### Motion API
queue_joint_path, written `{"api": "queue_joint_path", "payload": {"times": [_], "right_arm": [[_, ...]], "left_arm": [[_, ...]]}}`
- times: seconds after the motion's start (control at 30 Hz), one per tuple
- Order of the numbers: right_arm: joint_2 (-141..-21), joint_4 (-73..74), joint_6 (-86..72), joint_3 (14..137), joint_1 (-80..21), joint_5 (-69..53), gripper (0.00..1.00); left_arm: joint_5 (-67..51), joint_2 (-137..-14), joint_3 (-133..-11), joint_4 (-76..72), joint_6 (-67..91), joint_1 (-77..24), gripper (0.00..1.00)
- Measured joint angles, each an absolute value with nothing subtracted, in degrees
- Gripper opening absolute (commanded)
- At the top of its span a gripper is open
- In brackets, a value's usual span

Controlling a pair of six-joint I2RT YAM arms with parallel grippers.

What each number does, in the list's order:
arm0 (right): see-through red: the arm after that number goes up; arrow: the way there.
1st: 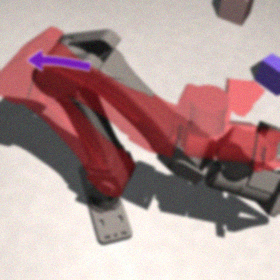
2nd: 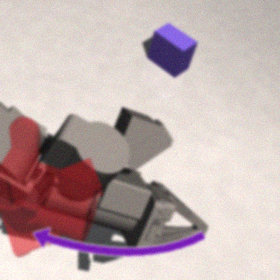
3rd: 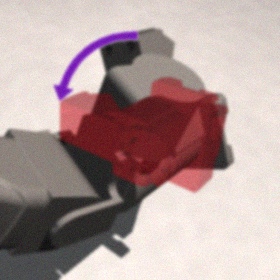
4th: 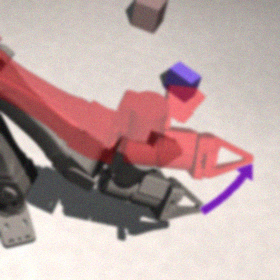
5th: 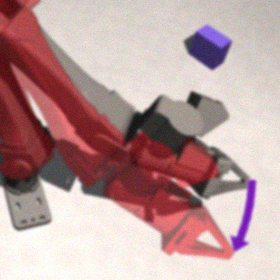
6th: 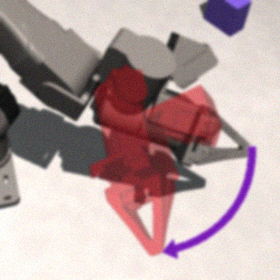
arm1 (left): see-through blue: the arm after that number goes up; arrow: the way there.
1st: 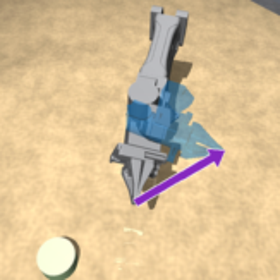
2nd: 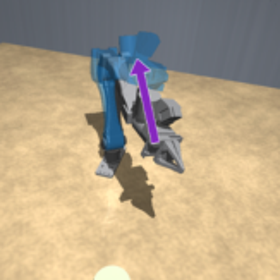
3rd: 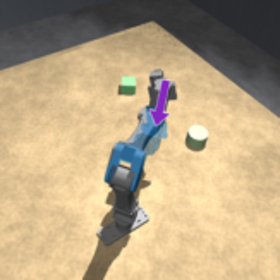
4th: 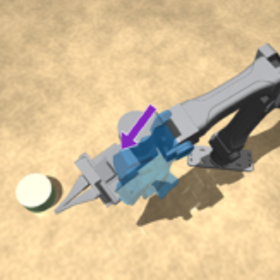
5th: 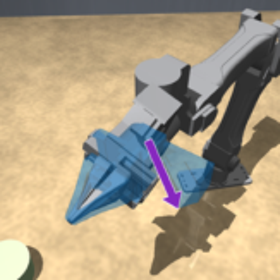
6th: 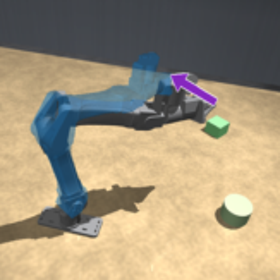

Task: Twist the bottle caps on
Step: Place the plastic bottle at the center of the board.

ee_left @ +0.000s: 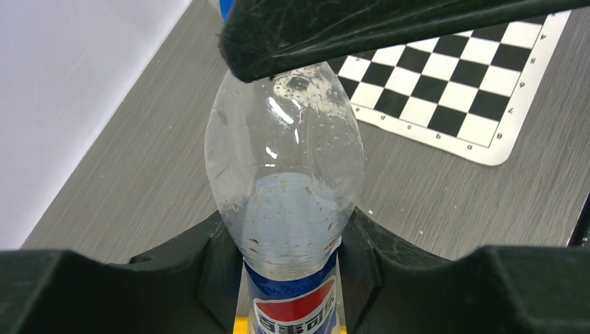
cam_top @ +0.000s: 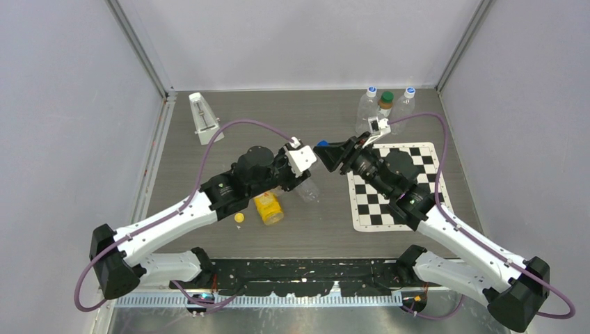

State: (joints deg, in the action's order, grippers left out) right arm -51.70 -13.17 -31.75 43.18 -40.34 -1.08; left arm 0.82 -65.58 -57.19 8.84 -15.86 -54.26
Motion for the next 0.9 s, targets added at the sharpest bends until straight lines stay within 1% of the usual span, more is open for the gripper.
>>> {"api": "queue_joint_path", "payload": {"times": [0.03, 0.1, 0.13, 0.17, 0.2, 0.27, 0.33, 0.37, 0.43, 0.5, 0.63, 0.73, 0.9], "right_arm": [[-51.9, -13.9, -31.8, 43.2, -40.4, -0.9, 0.47], [-52.4, -15.3, -31.9, 43.2, -40.4, -0.5, 0.41], [-52.7, -15.9, -31.9, 43.2, -40.4, -0.3, 0.31], [-52.9, -16.3, -31.8, 43.2, -40.4, -0.1, 0.25], [-53.1, -16.5, -31.6, 43.2, -40.4, 0.0, 0.14], [-53.5, -16.7, -30.9, 43.2, -40.3, 0.3, 0.03], [-53.8, -16.7, -30.4, 43.2, -40.3, 0.4, 0.01], [-53.9, -16.8, -30.1, 43.2, -40.3, 0.5, 0.01], [-54.2, -16.7, -28.9, 43.6, -40.4, 1.1, 0.0], [-54.8, -16.3, -27.0, 44.2, -40.4, 2.0, 0.0], [-57.4, -14.0, -21.5, 46.7, -39.2, 4.3, 0.0], [-60.4, -12.1, -17.6, 49.8, -37.3, 5.2, 0.0], [-66.2, -11.1, -12.1, 54.7, -33.0, 5.5, 0.01]], "left_arm": [[0.8, -65.8, -57.1, 8.1, -15.4, -54.3, 0.0], [0.5, -66.3, -57.0, 6.8, -14.9, -54.3, 0.01], [0.4, -66.5, -57.0, 6.4, -14.8, -54.3, 0.03], [0.4, -66.7, -57.0, 6.1, -14.4, -54.3, 0.07], [0.4, -66.9, -57.0, 5.8, -14.0, -54.2, 0.13], [0.4, -67.2, -57.0, 5.6, -13.6, -54.0, 0.35], [0.6, -67.4, -57.0, 5.6, -13.5, -53.9, 0.56], [0.9, -67.5, -57.0, 5.6, -13.5, -53.9, 0.64], [1.5, -67.5, -57.0, 5.6, -13.8, -53.9, 0.75], [2.3, -67.5, -57.0, 5.5, -14.0, -53.9, 0.82], [3.9, -67.5, -57.1, 5.5, -14.0, -53.1, 0.89], [5.1, -67.0, -57.5, 6.7, -14.0, -51.8, 0.9], [8.1, -64.9, -59.6, 11.3, -14.0, -46.7, 0.91]]}}
